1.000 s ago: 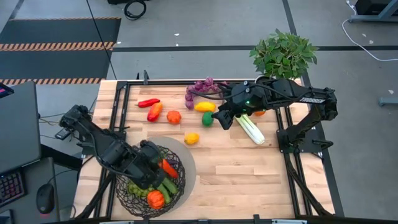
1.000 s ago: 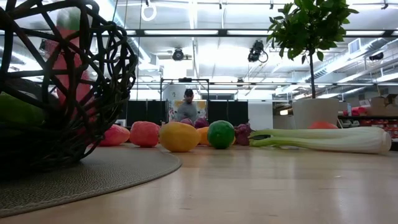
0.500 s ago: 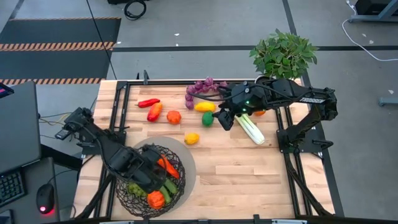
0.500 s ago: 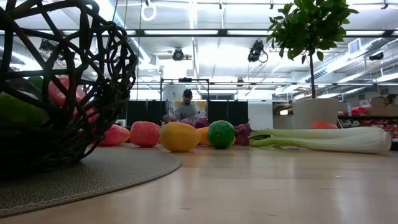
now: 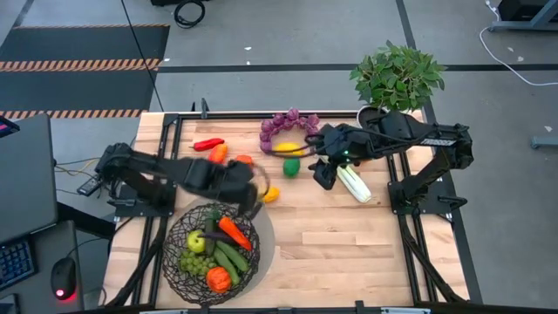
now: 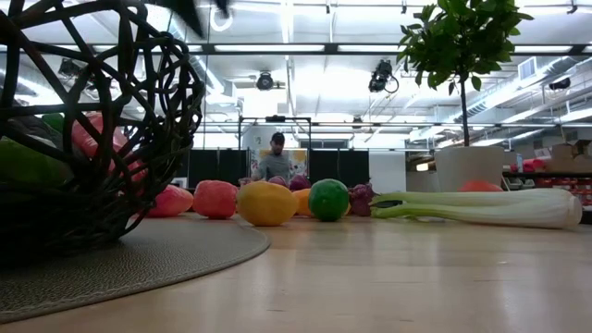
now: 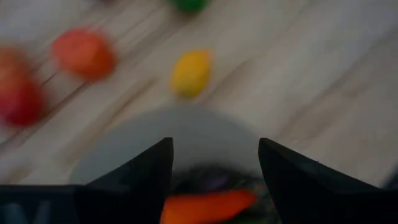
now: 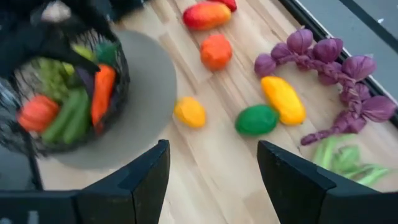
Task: Build produce basket
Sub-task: Put the yellow lemon into the black basket, then put the green lime into the black basket
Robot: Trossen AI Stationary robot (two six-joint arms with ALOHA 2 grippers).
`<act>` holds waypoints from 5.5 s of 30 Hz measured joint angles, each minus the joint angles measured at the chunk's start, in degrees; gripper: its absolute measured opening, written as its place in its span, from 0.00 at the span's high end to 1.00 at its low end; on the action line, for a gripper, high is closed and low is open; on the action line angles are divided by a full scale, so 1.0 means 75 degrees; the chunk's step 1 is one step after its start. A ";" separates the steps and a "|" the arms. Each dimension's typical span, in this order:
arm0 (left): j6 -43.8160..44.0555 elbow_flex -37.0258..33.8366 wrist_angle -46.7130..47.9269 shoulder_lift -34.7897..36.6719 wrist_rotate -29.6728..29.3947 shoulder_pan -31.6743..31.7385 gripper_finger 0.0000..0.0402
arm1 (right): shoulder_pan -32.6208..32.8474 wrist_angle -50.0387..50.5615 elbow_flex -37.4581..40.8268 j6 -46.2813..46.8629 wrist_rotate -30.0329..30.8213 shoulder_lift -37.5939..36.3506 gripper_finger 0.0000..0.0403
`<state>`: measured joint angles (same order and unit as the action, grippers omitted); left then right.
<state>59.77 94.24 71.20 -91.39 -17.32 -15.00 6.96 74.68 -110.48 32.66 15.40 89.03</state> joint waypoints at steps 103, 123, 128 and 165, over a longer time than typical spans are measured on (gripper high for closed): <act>-0.0239 0.2423 0.2504 -0.2652 0.2937 -0.0931 0.42 | 0.2458 0.2045 0.3221 0.3313 0.1519 -0.2388 0.14; -0.1696 0.1737 0.1535 -0.2485 0.2047 -0.0976 0.27 | 0.3156 0.1748 0.4546 0.6708 0.0726 -0.2879 0.14; -0.2357 0.1743 0.1856 -0.2351 0.1644 -0.1055 0.23 | 0.3183 0.1750 0.4546 0.7278 0.0352 -0.2879 0.14; -0.6664 0.0693 -0.1773 -0.0574 0.1155 0.2350 0.29 | 0.2981 0.1102 0.4546 0.7828 -0.0043 -0.1910 0.14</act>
<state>9.79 99.44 57.90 -95.70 -8.66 2.63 29.31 82.95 -76.38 91.37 15.07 74.71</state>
